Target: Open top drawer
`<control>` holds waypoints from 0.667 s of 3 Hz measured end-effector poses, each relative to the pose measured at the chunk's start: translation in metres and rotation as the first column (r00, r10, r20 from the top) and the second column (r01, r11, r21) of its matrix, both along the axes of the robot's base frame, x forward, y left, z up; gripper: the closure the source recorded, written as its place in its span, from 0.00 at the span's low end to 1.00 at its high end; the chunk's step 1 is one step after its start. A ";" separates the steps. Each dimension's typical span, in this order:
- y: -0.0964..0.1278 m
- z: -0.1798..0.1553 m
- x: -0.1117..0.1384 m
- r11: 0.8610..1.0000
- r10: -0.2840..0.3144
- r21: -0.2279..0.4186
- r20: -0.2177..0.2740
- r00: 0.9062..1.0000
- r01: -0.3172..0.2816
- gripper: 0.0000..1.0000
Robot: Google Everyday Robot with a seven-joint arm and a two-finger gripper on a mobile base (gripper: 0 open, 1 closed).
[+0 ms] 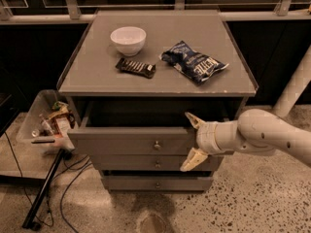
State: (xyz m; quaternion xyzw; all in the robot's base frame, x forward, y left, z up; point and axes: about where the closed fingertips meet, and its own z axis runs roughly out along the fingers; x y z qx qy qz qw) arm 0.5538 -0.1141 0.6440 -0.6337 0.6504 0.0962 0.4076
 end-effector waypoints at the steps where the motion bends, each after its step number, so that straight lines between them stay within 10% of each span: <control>1: -0.024 -0.010 0.011 0.999 -0.045 -0.006 -0.015 0.999 0.045 0.00; 2: -0.041 -0.013 0.017 0.997 -0.078 -0.009 -0.018 0.997 0.078 0.00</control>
Offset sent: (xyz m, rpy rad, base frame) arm 0.0252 -0.0665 -0.0160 -0.0139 0.0194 -0.1253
